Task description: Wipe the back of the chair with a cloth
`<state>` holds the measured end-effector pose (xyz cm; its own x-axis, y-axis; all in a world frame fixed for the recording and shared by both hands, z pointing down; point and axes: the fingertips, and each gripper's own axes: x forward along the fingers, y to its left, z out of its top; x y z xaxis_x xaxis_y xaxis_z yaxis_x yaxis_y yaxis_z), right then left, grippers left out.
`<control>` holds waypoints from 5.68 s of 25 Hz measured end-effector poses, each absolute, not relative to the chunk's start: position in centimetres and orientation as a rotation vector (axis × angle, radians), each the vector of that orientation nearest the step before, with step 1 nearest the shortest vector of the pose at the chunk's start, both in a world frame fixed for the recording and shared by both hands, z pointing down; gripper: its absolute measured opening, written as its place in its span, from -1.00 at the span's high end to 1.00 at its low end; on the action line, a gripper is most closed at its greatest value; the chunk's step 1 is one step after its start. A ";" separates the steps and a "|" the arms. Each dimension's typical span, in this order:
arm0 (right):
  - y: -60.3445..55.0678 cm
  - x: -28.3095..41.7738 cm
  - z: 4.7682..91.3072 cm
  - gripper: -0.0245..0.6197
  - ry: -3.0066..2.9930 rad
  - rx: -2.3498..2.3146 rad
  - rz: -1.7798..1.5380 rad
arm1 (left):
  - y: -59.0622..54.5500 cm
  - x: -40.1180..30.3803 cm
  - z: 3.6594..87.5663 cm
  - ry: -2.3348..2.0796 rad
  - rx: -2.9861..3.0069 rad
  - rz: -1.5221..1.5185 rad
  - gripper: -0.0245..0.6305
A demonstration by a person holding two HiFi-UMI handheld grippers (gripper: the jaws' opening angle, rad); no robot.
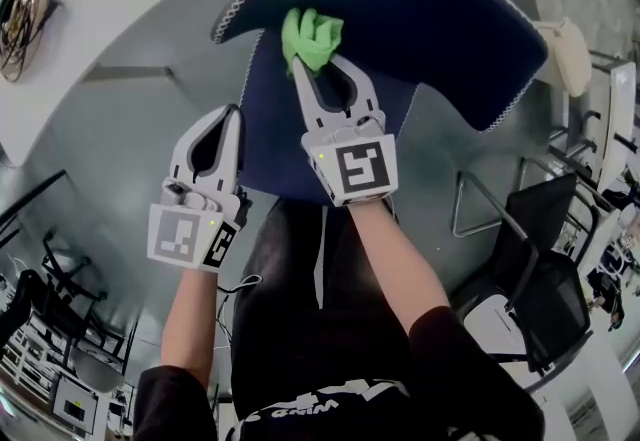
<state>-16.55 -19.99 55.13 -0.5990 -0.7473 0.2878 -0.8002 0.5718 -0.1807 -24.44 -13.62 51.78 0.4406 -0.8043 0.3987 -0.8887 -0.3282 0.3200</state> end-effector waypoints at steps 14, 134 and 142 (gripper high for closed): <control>-12.6 5.0 59.1 0.75 -2.140 1.689 0.381 | -12.7 -18.8 51.5 -1.305 2.277 0.256 0.94; -2.6 10.1 24.7 0.76 -2.744 1.388 0.360 | -1.9 -10.3 21.9 -1.555 2.406 0.057 0.94; -2.7 9.4 24.9 0.76 -2.740 1.356 0.376 | -2.0 -11.1 21.8 -1.574 2.376 0.046 0.94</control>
<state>9.41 -2.69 24.90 -0.6107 -0.7752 0.1617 -0.7901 0.5828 -0.1900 -11.09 -2.00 21.77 0.4028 -0.8964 0.1849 -0.9058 -0.3612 0.2216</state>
